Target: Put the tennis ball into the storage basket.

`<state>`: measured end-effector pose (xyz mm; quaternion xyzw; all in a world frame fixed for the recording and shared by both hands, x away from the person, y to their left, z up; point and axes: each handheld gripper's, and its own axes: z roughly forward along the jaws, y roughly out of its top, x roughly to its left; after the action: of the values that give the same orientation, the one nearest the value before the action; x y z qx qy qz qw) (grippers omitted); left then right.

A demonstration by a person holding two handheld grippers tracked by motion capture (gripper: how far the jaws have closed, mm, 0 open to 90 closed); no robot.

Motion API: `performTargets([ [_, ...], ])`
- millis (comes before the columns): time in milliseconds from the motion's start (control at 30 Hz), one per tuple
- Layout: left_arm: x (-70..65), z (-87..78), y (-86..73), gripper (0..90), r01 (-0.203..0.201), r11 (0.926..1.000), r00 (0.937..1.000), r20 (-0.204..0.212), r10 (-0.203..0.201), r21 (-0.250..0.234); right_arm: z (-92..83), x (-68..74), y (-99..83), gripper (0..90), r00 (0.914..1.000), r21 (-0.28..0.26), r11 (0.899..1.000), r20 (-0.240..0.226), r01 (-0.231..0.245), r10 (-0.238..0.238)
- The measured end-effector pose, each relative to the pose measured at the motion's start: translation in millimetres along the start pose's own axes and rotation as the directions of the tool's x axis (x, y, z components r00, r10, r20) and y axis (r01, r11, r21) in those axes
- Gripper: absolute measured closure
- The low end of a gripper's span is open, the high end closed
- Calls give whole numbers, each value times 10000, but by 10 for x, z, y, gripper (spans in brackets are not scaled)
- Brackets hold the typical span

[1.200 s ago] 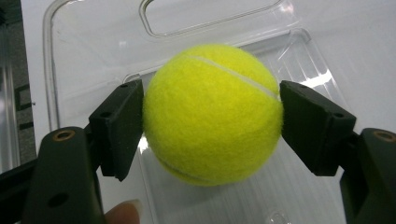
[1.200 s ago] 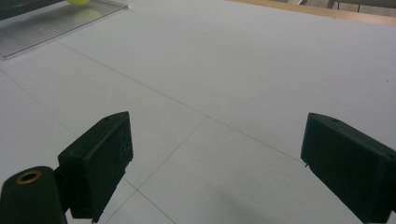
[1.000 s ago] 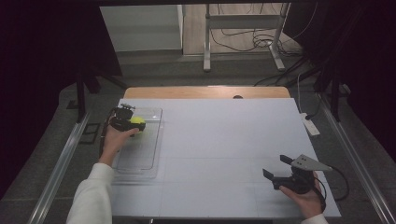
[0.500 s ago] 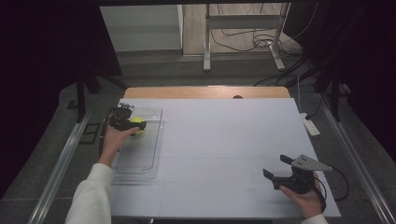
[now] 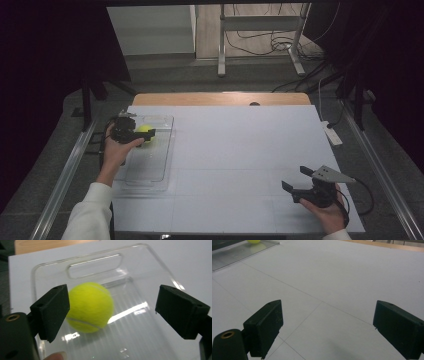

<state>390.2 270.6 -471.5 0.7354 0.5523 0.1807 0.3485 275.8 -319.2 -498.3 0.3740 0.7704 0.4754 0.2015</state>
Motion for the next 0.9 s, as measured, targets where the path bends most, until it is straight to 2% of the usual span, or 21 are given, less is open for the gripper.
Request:
performTargets([
  [200, -136, -97, -55, 127, -301, 9988, 9983, 494, 320, -391, -1, -8, -2, 95, 10000, 36, 10000, 27, -24, 24],
  [433, -302, -236, -136, 131, -595, 9952, 9949, 766, 655, -780, -20, 1, 5, 95, 10000, -26, 10000, 33, 9, -9],
  [467, -364, -294, -160, 130, -715, 9931, 9928, 892, 798, -930, -25, 3, 7, 95, 10000, -36, 10000, 34, 24, -24],
  [600, -435, -378, -193, 132, -815, 9894, 9888, 1150, 954, -1205, -36, 12, 13, 95, 10000, -36, 10000, 66, 31, -31],
  [667, -490, -433, -224, 132, -947, 9872, 9847, 1339, 1118, -1280, -40, 15, 17, 95, 10000, -54, 10000, 77, 8, -8],
  [900, -670, -518, -381, 129, -1128, 9799, 9723, 1850, 1429, -1645, -35, 7, 15, 95, 10000, -70, 10000, 36, -52, 53],
])
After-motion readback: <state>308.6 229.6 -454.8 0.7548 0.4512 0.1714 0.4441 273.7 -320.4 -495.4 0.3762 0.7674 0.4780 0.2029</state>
